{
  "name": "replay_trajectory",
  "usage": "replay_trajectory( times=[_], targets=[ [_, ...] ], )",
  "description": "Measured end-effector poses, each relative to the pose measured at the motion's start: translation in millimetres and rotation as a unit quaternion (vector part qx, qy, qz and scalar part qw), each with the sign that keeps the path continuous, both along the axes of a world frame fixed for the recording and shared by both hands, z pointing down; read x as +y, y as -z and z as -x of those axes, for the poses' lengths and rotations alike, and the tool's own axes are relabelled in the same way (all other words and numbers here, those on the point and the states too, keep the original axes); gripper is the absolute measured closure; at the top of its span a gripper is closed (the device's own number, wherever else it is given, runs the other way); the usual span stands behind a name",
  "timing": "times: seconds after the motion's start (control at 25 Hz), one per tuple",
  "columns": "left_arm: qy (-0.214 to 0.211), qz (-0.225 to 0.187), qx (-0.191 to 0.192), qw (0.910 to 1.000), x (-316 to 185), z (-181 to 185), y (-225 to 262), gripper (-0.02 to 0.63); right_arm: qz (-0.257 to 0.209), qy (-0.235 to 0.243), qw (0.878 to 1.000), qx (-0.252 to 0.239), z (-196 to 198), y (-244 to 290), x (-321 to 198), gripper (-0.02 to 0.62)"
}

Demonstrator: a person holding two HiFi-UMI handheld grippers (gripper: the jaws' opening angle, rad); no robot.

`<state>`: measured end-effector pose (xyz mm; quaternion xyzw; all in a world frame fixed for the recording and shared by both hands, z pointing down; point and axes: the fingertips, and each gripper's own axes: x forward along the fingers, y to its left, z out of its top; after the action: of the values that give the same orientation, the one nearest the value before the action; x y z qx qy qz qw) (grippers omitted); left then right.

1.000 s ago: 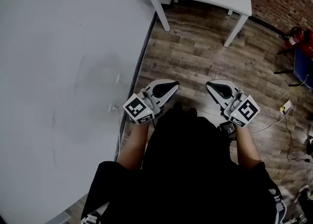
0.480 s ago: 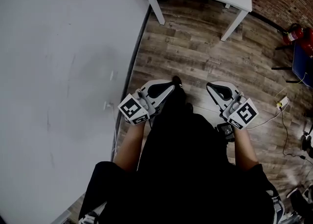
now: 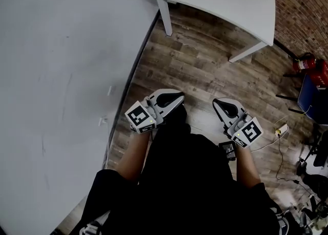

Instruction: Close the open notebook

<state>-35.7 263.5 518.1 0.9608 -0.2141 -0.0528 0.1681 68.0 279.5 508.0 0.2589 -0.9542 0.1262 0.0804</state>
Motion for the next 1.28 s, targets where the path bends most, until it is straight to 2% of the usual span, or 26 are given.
replay_trajectory(
  times=[0.28, 0.6, 0.88, 1.28],
  targets=[
    [-0.001, 0.015, 0.026, 0.9996, -89, 27, -3, 0.589, -0.002, 0.009, 1.0, 0.026, 31, 10, -93, 0.589],
    [0.017, 0.021, 0.046, 0.9986, -157, 51, -5, 0.589, -0.009, 0.015, 0.999, 0.042, 49, 9, -158, 0.589],
    [0.036, 0.025, 0.036, 0.9984, -223, 45, -16, 0.589, -0.011, 0.024, 0.999, 0.027, 35, 0, -228, 0.589],
    [0.061, 0.029, -0.003, 0.9977, -370, 18, 2, 0.589, -0.013, 0.063, 0.998, -0.007, 6, 13, -385, 0.589]
  ],
)
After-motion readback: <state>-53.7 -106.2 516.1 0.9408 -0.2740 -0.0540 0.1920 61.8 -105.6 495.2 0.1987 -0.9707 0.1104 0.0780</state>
